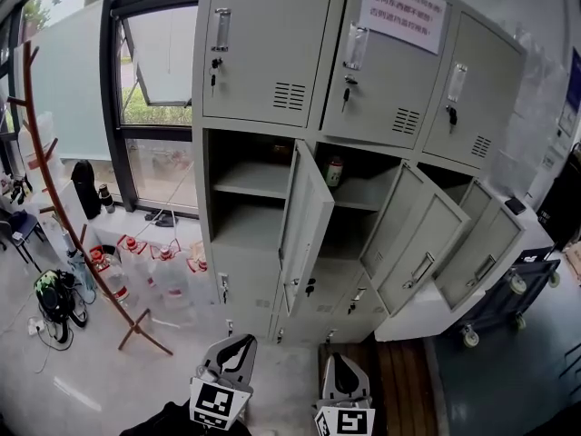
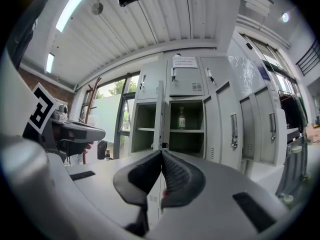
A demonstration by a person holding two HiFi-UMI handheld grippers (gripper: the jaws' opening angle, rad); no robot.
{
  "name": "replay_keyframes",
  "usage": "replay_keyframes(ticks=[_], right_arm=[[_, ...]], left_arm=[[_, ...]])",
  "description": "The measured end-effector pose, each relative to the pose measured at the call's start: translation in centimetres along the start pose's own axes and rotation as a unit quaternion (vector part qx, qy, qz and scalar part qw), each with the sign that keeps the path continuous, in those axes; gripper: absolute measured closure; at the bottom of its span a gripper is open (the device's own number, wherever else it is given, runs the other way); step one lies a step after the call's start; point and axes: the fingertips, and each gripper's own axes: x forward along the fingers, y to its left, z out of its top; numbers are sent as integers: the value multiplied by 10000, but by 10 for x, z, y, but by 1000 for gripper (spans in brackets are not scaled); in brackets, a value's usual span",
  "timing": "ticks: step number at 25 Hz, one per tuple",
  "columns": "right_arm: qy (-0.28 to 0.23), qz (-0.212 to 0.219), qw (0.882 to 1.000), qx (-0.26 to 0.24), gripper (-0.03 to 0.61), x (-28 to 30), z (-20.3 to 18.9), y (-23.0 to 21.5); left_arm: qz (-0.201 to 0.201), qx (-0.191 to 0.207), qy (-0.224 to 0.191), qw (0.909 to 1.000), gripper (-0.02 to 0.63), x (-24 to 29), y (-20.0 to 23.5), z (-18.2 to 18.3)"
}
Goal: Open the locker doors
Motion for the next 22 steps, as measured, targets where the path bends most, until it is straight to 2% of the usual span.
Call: replay_keyframes(ticks=[22], right_arm=[[-38,-24,10000,-55,563,3,4,-6]], left_arm=[[-23,5,4,10000,589,5,-4,2]])
